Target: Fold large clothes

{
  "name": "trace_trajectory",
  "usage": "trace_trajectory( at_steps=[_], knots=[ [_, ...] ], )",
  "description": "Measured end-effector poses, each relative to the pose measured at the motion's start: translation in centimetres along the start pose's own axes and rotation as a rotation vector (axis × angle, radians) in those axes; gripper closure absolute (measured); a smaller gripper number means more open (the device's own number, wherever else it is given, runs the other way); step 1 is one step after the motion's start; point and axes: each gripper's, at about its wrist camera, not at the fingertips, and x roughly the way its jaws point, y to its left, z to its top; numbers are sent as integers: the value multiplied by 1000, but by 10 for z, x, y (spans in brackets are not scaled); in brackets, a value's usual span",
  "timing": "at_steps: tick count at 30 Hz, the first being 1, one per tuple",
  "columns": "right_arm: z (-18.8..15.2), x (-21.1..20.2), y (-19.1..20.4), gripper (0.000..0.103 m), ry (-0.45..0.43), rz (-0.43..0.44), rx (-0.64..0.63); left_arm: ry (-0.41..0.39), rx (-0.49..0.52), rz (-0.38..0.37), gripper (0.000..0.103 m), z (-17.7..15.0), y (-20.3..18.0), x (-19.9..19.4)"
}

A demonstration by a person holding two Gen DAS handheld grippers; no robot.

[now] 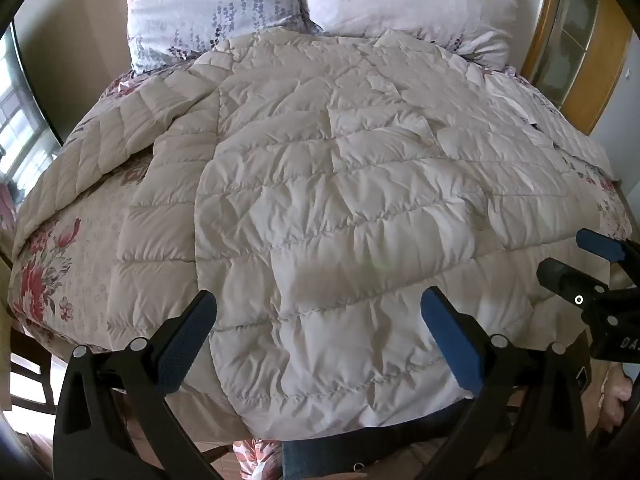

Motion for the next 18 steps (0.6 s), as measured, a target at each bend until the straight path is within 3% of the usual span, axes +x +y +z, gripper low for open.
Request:
trace_trajectory(
  at_steps=[18],
  knots=[
    [0,1,0,2,2,-4,-2,2,-4,-2,1,0,0,1]
  ],
)
